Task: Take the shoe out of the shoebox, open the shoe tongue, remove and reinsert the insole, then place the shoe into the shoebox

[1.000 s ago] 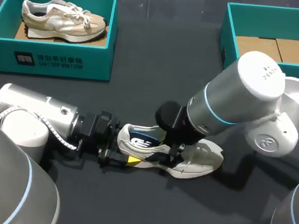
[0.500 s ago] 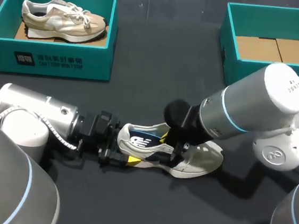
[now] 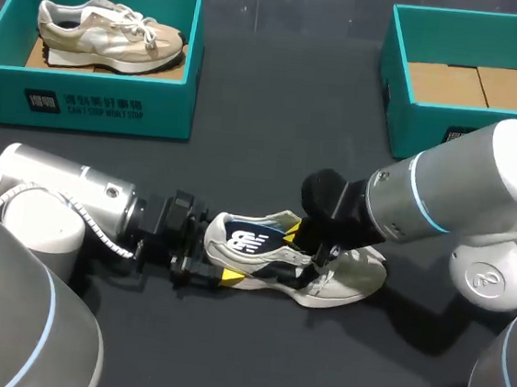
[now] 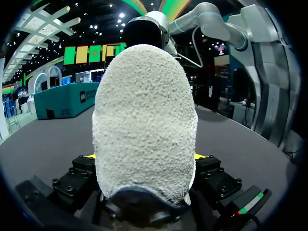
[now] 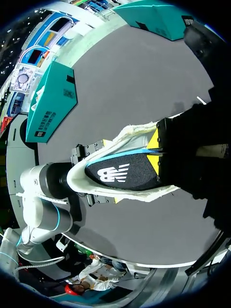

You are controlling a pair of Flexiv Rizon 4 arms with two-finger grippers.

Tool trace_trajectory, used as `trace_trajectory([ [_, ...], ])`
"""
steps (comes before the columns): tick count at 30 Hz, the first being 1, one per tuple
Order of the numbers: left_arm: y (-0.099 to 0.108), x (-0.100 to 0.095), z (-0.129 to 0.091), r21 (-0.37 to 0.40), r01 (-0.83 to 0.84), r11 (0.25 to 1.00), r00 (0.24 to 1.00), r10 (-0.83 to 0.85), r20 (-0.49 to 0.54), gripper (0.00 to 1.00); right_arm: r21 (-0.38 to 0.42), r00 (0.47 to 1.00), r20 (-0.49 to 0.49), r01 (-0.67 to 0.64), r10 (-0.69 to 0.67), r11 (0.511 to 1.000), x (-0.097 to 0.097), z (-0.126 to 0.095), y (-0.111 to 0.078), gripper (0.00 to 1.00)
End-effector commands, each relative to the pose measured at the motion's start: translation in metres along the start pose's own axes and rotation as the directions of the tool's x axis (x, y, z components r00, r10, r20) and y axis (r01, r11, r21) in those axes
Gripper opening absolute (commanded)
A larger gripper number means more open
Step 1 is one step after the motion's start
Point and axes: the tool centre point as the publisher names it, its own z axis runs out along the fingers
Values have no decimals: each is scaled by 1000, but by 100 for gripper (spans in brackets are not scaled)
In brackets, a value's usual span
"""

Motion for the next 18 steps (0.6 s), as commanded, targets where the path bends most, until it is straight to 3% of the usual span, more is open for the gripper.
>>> trace_trajectory([
  [1, 2, 0, 1, -2, -1, 1000, 1000, 1, 2, 0, -92, 999, -47, 21, -25, 996, -6, -8, -9, 0],
  [12, 2, 0, 1, -2, -1, 1000, 1000, 1, 2, 0, -203, 991, -108, 50, -73, 978, -8, -14, -9, 0],
  [18, 2, 0, 1, -2, -1, 1000, 1000, 1, 2, 0, -222, 991, -114, 40, -67, 974, -9, -14, -14, 0],
])
